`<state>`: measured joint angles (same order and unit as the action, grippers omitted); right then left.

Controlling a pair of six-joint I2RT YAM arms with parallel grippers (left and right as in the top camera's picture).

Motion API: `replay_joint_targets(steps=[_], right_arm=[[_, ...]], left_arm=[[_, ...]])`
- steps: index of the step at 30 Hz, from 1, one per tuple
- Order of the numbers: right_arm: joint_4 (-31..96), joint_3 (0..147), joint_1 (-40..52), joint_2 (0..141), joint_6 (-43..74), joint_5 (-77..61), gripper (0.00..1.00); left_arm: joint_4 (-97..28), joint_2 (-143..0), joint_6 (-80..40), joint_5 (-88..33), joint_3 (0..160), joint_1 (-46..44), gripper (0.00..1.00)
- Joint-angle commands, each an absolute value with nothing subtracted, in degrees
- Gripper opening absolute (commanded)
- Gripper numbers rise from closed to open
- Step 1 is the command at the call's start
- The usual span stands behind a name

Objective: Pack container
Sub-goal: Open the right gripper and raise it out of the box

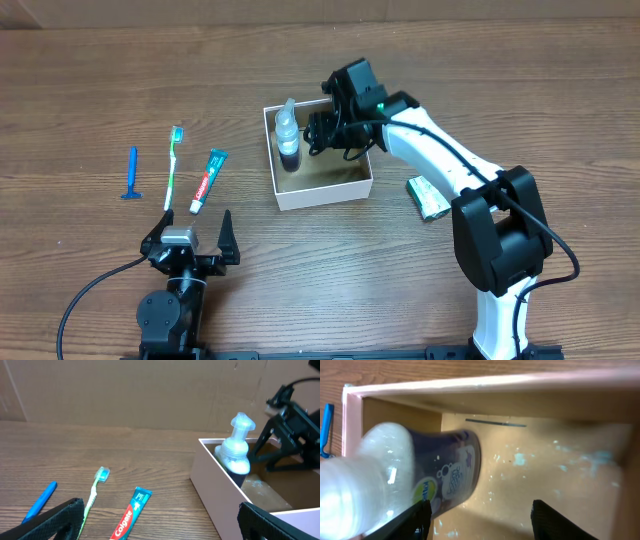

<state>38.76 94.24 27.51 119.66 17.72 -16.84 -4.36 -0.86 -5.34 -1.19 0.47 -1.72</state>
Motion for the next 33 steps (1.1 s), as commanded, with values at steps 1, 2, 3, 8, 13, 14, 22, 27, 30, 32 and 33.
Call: replay_joint_targets(steps=[1,2,3,8,13,14,22,27,30,32,33], right_arm=[[42.85,99.68,27.46,119.26,16.01,-11.79,0.66],[44.31,100.49,27.46,119.26,16.01,-10.94,0.66],[46.48,101.49,27.46,119.26,16.01,-9.72,0.66],[56.4,104.01,27.46,119.26,16.32,-3.4,0.66],[63.59,103.92,27.46,119.26,16.47,-2.15,0.66],[64.64,103.92,27.46,119.26,16.49,-2.15,0.66],[71.35,103.9,27.46,119.26,17.69,-1.8,0.58],[71.88,103.9,27.49,119.26,21.87,-0.91,0.57],[70.52,103.9,27.75,119.26,24.12,-0.8,0.56],[68.47,103.9,27.9,119.26,23.97,-0.89,0.57],[66.85,103.92,28.01,119.26,22.28,-1.58,0.6]], left_arm=[[-4.45,-0.3,-4.05,-0.62,0.27,-1.15,1.0],[-4.45,-0.32,-4.05,-0.62,0.27,-1.15,1.0],[-4.45,-0.32,-4.05,-0.62,0.27,-1.15,1.0],[-4.43,-0.3,-4.05,-0.62,0.27,-1.15,1.0],[-4.45,-0.32,-4.05,-0.62,0.27,-1.15,1.0],[-4.45,-0.3,-4.05,-0.62,0.27,-1.15,1.0],[-4.45,-0.3,-4.05,-0.62,0.27,-1.15,1.0],[-4.45,-0.3,-4.05,-0.62,0.27,-1.15,1.0],[-4.45,-0.3,-4.05,-0.62,0.27,-1.15,1.0],[-4.43,-0.3,-4.05,-0.62,0.27,-1.15,1.0],[-4.45,-0.3,-4.05,-0.62,0.27,-1.15,1.0]])
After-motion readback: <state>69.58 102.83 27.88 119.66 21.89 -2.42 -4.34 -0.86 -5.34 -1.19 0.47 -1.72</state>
